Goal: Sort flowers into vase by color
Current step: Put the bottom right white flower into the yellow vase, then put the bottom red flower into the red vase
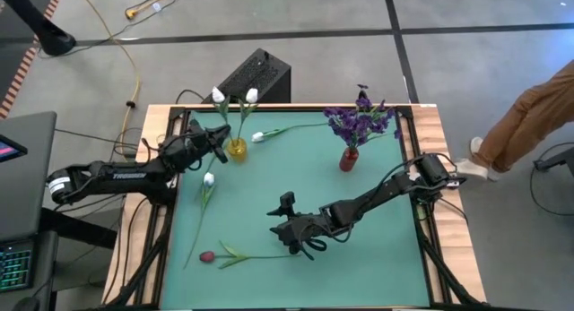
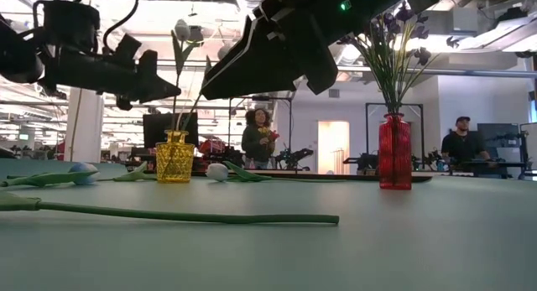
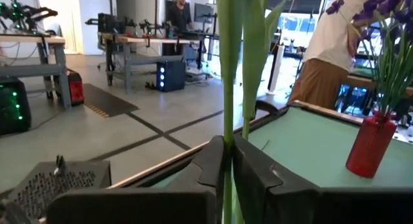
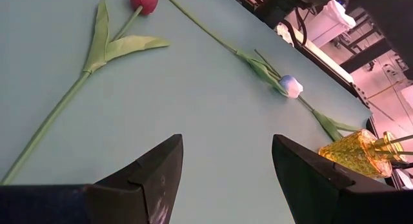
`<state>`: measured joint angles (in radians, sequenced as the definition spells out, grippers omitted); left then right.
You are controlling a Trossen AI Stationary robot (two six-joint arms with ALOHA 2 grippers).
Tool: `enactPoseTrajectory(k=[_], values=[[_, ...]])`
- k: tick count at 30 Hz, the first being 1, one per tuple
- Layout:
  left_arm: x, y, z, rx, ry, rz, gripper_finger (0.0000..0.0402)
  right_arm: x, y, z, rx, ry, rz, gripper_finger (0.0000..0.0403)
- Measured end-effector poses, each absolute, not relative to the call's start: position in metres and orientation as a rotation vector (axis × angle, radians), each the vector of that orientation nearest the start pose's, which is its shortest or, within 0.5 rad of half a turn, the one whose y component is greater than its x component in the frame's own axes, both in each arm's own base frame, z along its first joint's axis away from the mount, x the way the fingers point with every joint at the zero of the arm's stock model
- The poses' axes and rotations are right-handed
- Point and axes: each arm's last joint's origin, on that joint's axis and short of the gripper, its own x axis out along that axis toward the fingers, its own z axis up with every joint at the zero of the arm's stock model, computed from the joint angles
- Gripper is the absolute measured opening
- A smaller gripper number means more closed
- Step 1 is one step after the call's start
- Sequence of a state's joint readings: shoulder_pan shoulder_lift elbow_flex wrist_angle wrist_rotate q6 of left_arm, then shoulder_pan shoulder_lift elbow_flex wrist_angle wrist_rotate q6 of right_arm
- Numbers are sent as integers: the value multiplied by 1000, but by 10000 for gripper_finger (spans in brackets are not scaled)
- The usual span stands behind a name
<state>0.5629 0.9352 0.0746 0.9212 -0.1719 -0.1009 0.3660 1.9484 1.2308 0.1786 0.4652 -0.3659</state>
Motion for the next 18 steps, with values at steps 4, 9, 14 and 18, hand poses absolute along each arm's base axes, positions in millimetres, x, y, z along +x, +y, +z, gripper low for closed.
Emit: enactPoseTrajectory(k=[4, 9, 14, 18], values=[[137, 92, 174, -88, -81, 730, 50, 398, 139, 185, -575, 509, -6, 265], [137, 91, 171, -108, -56, 695, 96, 398, 140, 185, -565, 508, -5, 265], [140, 91, 170, -129, -5, 649, 137, 395, 147, 185, -518, 502, -2, 265], [142, 90, 173, -177, 98, 602, 162, 392, 156, 185, -508, 496, 14, 265]])
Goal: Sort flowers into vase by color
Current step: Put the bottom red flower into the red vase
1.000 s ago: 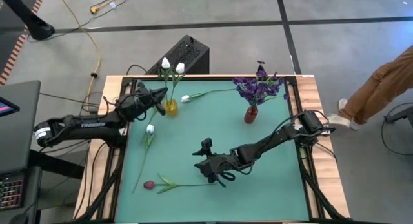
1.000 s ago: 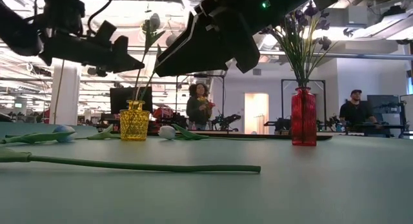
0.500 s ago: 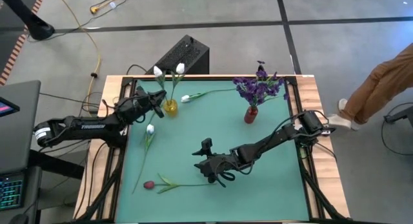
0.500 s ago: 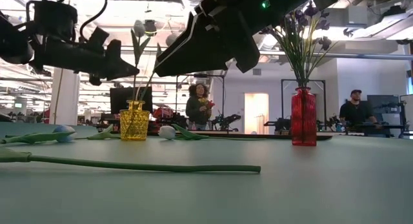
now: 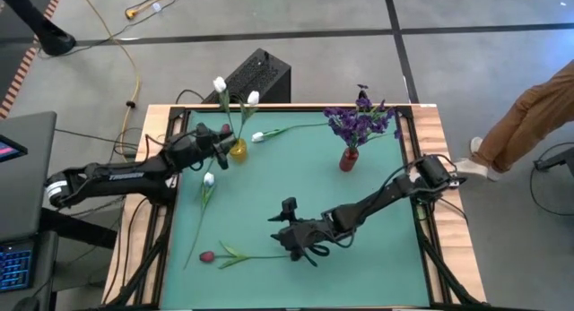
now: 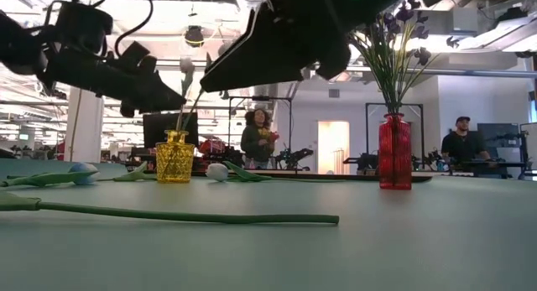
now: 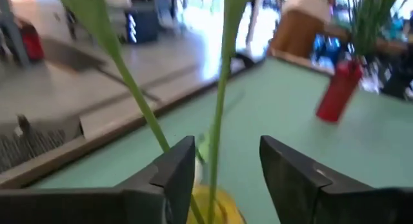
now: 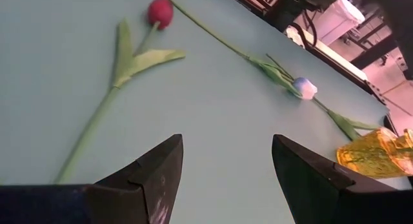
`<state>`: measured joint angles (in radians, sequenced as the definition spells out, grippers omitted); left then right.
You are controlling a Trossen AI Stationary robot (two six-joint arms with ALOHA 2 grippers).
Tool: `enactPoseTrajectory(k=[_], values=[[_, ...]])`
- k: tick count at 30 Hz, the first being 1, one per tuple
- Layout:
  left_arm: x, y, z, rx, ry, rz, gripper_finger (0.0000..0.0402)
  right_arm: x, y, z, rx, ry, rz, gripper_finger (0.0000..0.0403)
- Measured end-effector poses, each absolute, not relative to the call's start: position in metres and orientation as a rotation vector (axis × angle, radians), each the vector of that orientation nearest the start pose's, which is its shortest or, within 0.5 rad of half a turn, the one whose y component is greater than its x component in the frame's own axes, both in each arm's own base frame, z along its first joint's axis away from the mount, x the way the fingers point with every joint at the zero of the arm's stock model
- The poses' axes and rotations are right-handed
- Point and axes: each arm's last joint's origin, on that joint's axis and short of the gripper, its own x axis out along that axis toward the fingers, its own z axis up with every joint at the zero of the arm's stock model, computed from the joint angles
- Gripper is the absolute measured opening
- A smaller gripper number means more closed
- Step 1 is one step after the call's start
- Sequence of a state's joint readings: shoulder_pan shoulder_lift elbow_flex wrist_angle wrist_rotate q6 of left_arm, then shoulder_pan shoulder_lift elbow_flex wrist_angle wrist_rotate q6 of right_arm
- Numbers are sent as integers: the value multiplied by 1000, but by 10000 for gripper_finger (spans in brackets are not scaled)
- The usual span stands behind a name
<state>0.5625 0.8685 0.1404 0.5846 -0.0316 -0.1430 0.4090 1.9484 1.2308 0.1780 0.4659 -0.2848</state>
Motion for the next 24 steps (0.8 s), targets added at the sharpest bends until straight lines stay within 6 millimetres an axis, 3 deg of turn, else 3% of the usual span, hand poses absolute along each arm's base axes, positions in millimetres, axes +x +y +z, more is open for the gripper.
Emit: enactPoseTrajectory(k=[6, 14, 24], values=[[138, 81, 180, -237, 292, 528, 181, 388, 165, 185, -452, 488, 22, 265], [125, 60, 198, -297, 372, 453, 181, 390, 165, 187, -267, 498, 17, 265], [130, 21, 200, -334, 414, 248, 181, 396, 179, 218, -115, 586, 21, 265]])
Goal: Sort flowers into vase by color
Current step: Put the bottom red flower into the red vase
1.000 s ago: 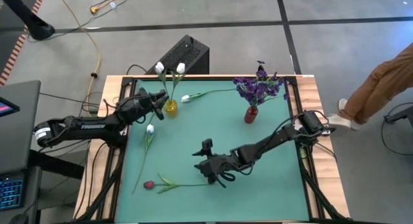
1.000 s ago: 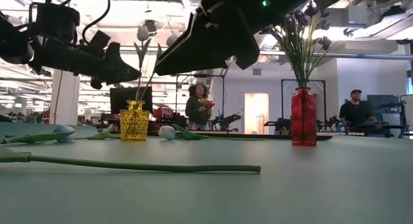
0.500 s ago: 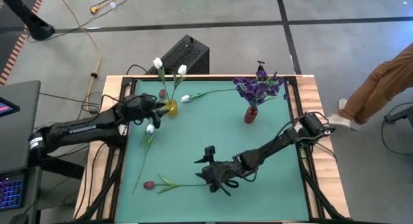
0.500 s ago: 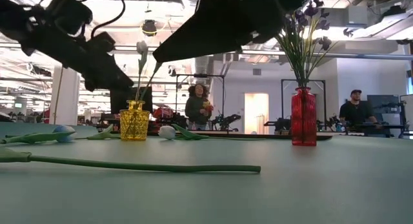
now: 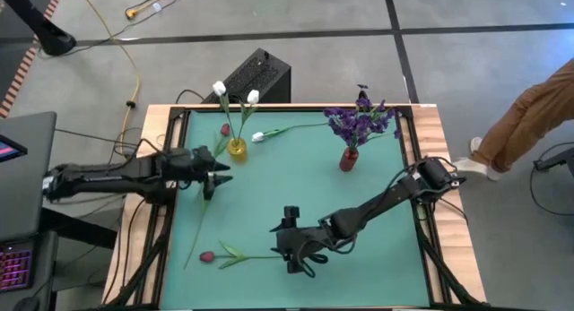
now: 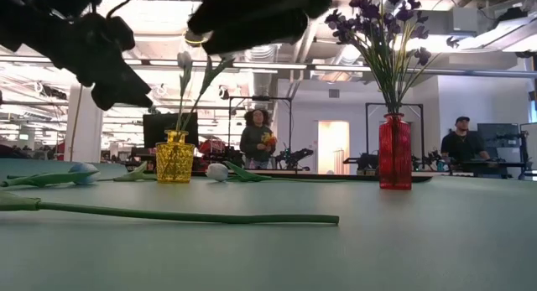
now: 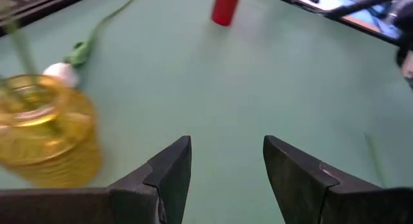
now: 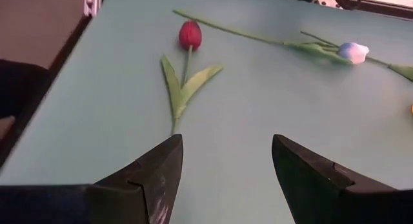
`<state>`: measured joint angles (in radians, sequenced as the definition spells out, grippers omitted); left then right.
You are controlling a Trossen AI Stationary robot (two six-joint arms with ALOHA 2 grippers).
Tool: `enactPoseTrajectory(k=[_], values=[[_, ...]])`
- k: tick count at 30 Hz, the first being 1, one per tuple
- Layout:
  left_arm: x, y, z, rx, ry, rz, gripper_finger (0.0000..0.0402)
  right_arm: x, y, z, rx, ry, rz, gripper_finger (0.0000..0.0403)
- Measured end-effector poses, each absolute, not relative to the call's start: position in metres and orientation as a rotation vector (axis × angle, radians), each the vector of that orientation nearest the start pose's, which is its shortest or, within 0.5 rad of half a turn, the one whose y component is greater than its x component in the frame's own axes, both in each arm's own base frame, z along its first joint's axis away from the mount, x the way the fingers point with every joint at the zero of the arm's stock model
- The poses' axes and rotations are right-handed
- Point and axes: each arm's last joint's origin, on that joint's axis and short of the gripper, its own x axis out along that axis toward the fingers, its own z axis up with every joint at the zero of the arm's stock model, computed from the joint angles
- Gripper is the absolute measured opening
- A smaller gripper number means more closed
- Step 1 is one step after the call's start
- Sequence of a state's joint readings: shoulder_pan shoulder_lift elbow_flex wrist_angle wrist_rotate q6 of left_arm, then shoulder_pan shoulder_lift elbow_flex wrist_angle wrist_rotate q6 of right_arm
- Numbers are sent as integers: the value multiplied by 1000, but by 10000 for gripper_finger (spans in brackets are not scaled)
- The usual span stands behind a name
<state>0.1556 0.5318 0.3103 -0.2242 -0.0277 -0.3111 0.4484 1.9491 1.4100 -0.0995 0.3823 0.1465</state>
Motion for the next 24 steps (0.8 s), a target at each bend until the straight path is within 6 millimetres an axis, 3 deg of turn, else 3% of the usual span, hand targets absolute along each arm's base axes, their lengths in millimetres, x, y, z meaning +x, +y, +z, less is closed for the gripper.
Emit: enactPoseTrajectory(k=[12, 19, 24], values=[[139, -31, 191, -274, 463, 187, 181, 397, 180, 221, -45, 571, 5, 265], [144, -48, 175, -235, 549, 219, 181, 401, 183, 215, -44, 555, 14, 265], [144, -56, 163, -375, 734, 70, 181, 404, 181, 211, -56, 561, 35, 265]])
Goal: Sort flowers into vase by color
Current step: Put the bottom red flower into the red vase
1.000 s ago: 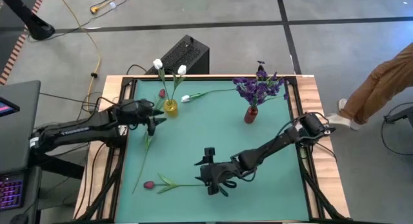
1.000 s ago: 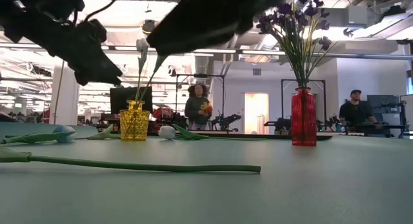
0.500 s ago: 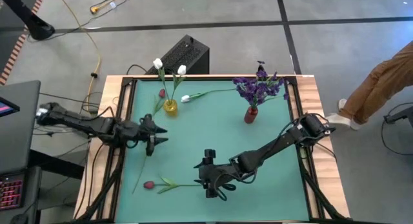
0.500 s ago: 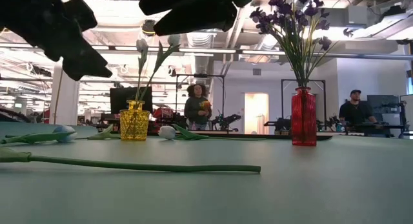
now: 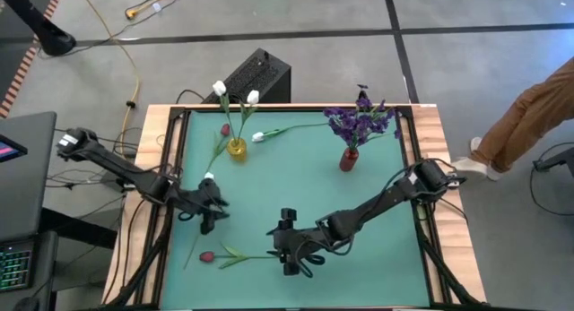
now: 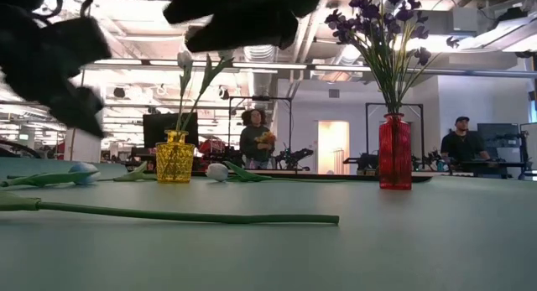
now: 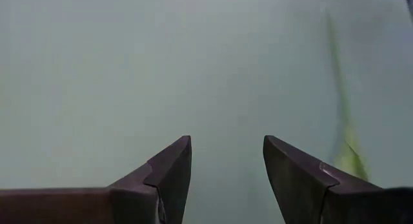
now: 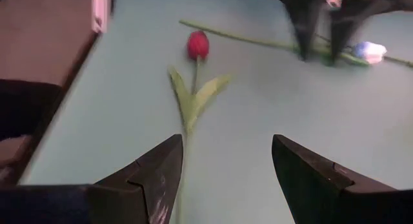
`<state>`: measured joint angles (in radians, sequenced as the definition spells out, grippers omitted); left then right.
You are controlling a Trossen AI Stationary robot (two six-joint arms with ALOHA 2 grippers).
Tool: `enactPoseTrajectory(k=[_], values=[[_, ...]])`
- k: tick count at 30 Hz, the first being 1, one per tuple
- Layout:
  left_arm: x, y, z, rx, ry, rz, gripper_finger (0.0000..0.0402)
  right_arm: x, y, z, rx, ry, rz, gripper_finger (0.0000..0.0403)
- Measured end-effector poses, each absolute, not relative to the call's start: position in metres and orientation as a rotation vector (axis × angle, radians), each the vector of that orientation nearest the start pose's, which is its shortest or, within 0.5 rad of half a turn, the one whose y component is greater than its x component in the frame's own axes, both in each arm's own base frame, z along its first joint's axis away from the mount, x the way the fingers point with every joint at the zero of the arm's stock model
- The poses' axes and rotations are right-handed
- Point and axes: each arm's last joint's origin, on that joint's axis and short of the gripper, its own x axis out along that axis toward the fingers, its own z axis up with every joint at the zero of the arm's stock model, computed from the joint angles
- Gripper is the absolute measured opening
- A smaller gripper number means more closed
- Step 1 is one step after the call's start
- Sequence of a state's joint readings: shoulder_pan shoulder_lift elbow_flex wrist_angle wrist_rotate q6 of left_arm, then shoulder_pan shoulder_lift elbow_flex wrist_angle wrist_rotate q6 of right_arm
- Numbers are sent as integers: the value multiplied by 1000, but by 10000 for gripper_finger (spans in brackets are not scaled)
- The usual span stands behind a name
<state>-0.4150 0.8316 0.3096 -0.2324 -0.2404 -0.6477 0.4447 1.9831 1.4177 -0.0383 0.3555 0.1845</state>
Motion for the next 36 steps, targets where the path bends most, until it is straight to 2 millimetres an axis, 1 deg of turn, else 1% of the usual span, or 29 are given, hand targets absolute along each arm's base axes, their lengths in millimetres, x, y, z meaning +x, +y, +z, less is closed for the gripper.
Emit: enactPoseTrajectory(k=[2, 4, 5, 7, 9, 11, 12, 14, 17, 20, 22, 24, 25, 28, 31, 32, 36], values=[[143, -61, 159, -417, 793, 19, 181, 404, 182, 210, -57, 563, 35, 265], [143, -65, 157, -414, 810, -4, 181, 404, 182, 210, -59, 565, 37, 265], [144, -66, 156, -404, 810, 1, 181, 406, 182, 206, -63, 573, 47, 265], [144, -67, 154, -374, 799, 36, 181, 409, 185, 194, -57, 596, 83, 265], [146, -67, 154, -347, 770, 62, 181, 413, 187, 174, -59, 639, 104, 265], [148, -66, 155, -306, 743, 87, 181, 419, 190, 161, -68, 678, 112, 265], [149, -66, 156, -291, 720, 100, 181, 423, 192, 158, -70, 682, 112, 265], [151, -65, 157, -254, 683, 128, 181, 435, 197, 160, -60, 660, 113, 265], [153, -65, 160, -219, 631, 151, 181, 449, 201, 154, -70, 713, 99, 265], [155, -65, 162, -182, 594, 162, 181, 459, 203, 146, -53, 782, 78, 265], [156, -64, 163, -158, 573, 188, 181, 466, 206, 150, -19, 775, 87, 265], [157, -63, 164, -133, 548, 223, 181, 472, 208, 147, -5, 777, 80, 265], [157, -62, 164, -123, 540, 245, 181, 475, 209, 144, -1, 774, 79, 265], [156, -60, 164, -72, 518, 311, 180, 478, 211, 128, -7, 814, 69, 264], [157, -59, 165, -33, 489, 359, 180, 481, 213, 124, 31, 809, 56, 251], [157, -58, 165, -24, 484, 372, 180, 482, 213, 119, 45, 814, 47, 244], [157, -57, 166, 14, 473, 398, 180, 480, 210, 116, 89, 853, 2, 194]])
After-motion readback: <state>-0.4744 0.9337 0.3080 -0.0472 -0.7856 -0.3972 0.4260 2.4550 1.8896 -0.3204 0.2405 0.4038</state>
